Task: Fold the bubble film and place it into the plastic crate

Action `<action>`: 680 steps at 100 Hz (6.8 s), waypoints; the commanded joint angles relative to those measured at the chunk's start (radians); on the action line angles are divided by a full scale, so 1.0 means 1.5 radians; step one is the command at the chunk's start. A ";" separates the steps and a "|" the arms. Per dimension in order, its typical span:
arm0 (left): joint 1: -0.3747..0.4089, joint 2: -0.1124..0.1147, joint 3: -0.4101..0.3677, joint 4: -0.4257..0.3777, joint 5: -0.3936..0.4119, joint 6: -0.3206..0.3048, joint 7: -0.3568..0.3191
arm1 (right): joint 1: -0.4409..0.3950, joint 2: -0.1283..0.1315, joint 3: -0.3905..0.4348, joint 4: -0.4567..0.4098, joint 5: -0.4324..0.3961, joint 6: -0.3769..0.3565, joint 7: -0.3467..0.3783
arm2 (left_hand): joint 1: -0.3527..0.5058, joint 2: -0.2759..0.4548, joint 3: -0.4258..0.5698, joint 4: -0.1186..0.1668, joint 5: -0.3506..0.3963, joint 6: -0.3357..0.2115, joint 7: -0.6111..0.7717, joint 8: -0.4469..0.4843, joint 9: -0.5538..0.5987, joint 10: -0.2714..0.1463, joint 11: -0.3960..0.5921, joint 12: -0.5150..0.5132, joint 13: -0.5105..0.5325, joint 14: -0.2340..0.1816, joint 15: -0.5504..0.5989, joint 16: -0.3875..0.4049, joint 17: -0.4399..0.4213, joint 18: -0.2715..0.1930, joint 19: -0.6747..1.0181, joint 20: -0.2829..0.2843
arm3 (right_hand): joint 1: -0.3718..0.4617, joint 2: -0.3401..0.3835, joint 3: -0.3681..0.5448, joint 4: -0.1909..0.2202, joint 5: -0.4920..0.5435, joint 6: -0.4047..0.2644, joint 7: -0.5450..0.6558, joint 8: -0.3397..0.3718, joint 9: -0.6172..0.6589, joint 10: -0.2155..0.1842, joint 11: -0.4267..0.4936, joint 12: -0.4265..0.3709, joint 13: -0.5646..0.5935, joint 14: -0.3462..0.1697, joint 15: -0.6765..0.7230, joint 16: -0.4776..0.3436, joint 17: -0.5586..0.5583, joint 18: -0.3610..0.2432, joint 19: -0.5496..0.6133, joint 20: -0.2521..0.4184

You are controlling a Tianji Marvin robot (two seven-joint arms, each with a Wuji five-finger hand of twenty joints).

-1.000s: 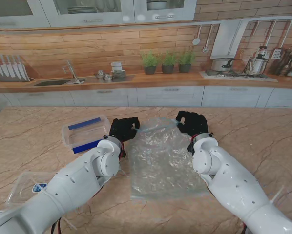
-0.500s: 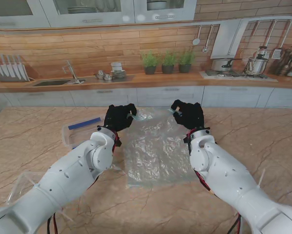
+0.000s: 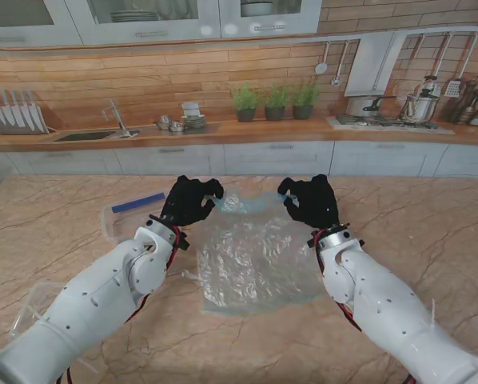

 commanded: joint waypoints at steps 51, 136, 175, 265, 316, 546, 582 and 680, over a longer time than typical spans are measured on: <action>0.091 0.053 -0.023 -0.069 0.141 -0.146 0.071 | -0.095 0.093 0.009 -0.086 -0.179 -0.041 -0.066 | -0.041 -0.009 0.053 -0.017 -0.021 -0.062 0.057 -0.030 0.012 -0.050 -0.010 -0.011 -0.016 -0.042 -0.024 -0.007 -0.006 -0.018 -0.022 -0.021 | -0.046 -0.044 0.052 0.005 -0.006 -0.038 0.060 -0.009 0.016 -0.017 0.047 0.011 -0.015 -0.030 0.031 -0.008 -0.001 -0.009 0.044 -0.032; 0.198 0.110 -0.096 -0.196 0.303 -0.209 0.120 | -0.234 0.160 0.132 -0.290 -0.376 -0.068 -0.133 | -0.088 -0.072 0.147 -0.027 -0.033 -0.082 0.092 0.000 0.004 -0.067 -0.001 0.000 -0.015 -0.048 -0.036 -0.002 -0.001 -0.019 -0.025 -0.025 | -0.054 -0.061 0.072 0.001 -0.023 -0.052 0.089 0.033 -0.026 -0.003 0.125 0.029 -0.048 -0.018 0.089 0.013 -0.010 -0.007 0.060 -0.048; 0.192 0.122 -0.102 -0.219 0.352 -0.184 0.184 | -0.247 0.155 0.161 -0.306 -0.384 -0.027 -0.184 | -0.082 -0.060 0.132 -0.024 -0.045 -0.082 0.094 0.006 -0.008 -0.069 0.002 0.001 -0.023 -0.049 -0.035 -0.002 0.007 -0.025 -0.028 -0.028 | -0.040 -0.027 0.048 0.007 -0.057 -0.047 0.096 0.061 -0.065 0.012 0.144 0.035 -0.081 -0.009 0.103 0.012 -0.029 -0.002 0.070 -0.053; 0.104 0.116 -0.073 -0.229 0.368 -0.168 0.223 | -0.211 0.140 0.186 -0.290 -0.365 0.004 -0.254 | -0.071 -0.027 0.088 -0.015 -0.079 -0.081 0.099 0.014 -0.035 -0.076 0.015 0.002 -0.039 -0.059 -0.029 -0.001 0.007 -0.046 -0.025 -0.029 | -0.038 -0.003 0.028 0.014 -0.083 -0.046 0.099 0.076 -0.102 0.018 0.146 0.040 -0.113 -0.010 0.102 0.006 -0.047 -0.008 0.072 -0.058; 0.114 0.128 -0.042 -0.212 0.387 -0.180 0.261 | -0.241 0.154 0.186 -0.268 -0.385 0.023 -0.256 | -0.067 -0.028 0.082 -0.017 -0.083 -0.084 0.111 0.010 -0.041 -0.077 0.028 -0.007 -0.045 -0.060 -0.023 -0.003 0.001 -0.049 -0.024 -0.029 | -0.044 0.003 0.021 0.016 -0.093 -0.061 0.104 0.079 -0.141 0.023 0.142 0.045 -0.145 -0.013 0.094 -0.001 -0.058 -0.013 0.072 -0.060; 0.271 0.108 -0.131 -0.274 0.280 -0.330 0.010 | -0.376 0.177 0.234 -0.270 -0.422 0.034 -0.105 | -0.361 0.054 -0.027 0.047 -0.051 -0.073 -0.153 -0.047 -0.130 -0.026 0.033 -0.239 -0.025 -0.027 -0.046 -0.003 0.000 -0.018 -0.045 -0.034 | -0.335 -0.006 -0.109 0.077 -0.040 -0.005 0.009 0.223 -0.150 0.012 0.095 0.067 -0.141 -0.023 0.040 -0.005 -0.054 -0.014 0.016 -0.045; 0.284 0.107 -0.151 -0.281 0.279 -0.357 0.004 | -0.381 0.176 0.241 -0.272 -0.424 0.038 -0.110 | -0.446 0.034 -0.041 0.047 -0.065 -0.073 -0.230 -0.081 -0.134 -0.021 -0.002 -0.262 -0.025 -0.028 -0.054 -0.002 -0.004 -0.011 -0.058 -0.031 | -0.356 -0.010 -0.106 0.079 -0.061 0.007 -0.002 0.231 -0.160 0.015 0.095 0.068 -0.150 -0.023 0.035 -0.001 -0.058 -0.013 0.005 -0.042; 0.323 0.079 -0.159 -0.317 0.085 -0.247 -0.160 | -0.474 0.167 0.379 -0.310 -0.448 0.107 -0.202 | -0.220 0.069 -0.071 0.006 0.028 -0.019 -0.180 -0.113 -0.074 0.004 0.011 -0.259 0.006 0.010 -0.030 0.008 0.008 0.010 -0.036 -0.014 | -0.384 0.103 -0.141 0.079 -0.099 0.040 -0.077 0.189 -0.172 0.022 0.087 0.066 -0.155 -0.019 0.030 0.009 -0.055 -0.021 -0.012 -0.020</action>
